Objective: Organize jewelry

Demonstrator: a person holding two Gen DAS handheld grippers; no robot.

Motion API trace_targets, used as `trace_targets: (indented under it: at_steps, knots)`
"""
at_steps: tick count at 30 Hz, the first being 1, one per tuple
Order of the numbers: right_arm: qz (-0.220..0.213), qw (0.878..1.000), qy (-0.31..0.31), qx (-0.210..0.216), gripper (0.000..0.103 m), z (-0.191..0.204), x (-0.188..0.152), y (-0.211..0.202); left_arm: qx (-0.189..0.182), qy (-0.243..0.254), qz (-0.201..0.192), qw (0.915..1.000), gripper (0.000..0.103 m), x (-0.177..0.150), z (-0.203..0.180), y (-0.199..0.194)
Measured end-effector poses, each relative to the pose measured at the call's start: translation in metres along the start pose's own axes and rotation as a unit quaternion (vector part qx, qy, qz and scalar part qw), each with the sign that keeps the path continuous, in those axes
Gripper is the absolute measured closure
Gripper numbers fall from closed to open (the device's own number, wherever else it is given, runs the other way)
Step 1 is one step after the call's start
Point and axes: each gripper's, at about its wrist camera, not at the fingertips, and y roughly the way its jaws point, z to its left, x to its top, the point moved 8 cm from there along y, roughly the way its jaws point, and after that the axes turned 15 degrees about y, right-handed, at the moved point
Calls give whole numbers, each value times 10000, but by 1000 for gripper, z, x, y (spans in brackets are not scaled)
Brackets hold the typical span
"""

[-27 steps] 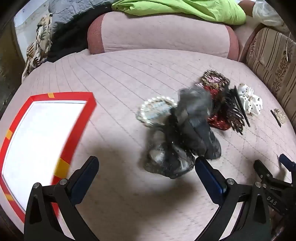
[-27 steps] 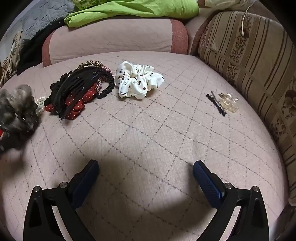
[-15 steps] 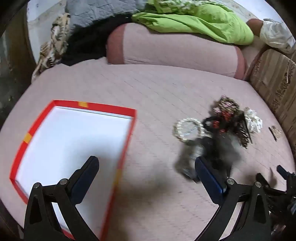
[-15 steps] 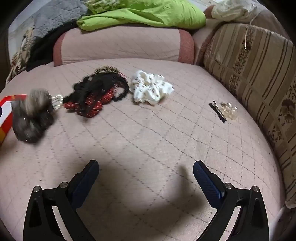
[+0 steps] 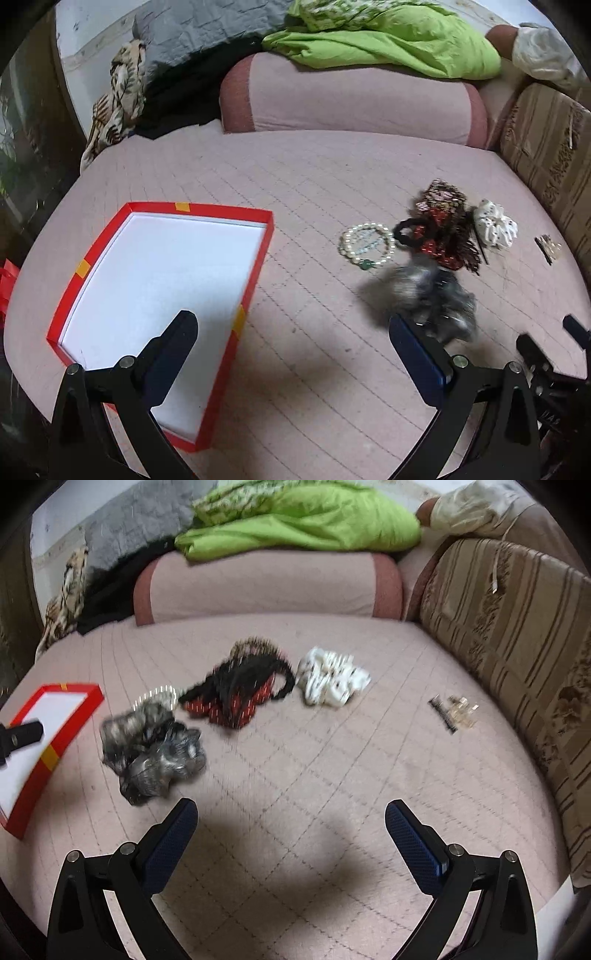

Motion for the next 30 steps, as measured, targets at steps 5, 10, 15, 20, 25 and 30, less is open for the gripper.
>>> trace_targets:
  at_steps: [5, 10, 15, 20, 25, 30]
  knots:
    - [-329, 9994, 23, -36, 0, -1, 10, -18, 16, 70, -97, 9999, 0, 1, -12, -16]
    - [-340, 9994, 45, 33, 0, 1, 9, -30, 154, 172, -108, 9997, 0, -5, -18, -27]
    - [-362, 9993, 54, 28, 0, 2, 8, -42, 100, 284, -145, 9994, 0, -11, -26, -41]
    - [-442, 9990, 71, -6, 0, 2, 10, -58, -25, 311, -301, 9991, 0, -11, -34, -61]
    - [-631, 9979, 26, -107, 0, 3, 14, -76, -40, 398, -528, 9978, 0, -8, -42, -84]
    - [-777, 9969, -7, -130, 0, 4, 15, -90, -102, 414, -674, 9968, 0, -9, -46, -102]
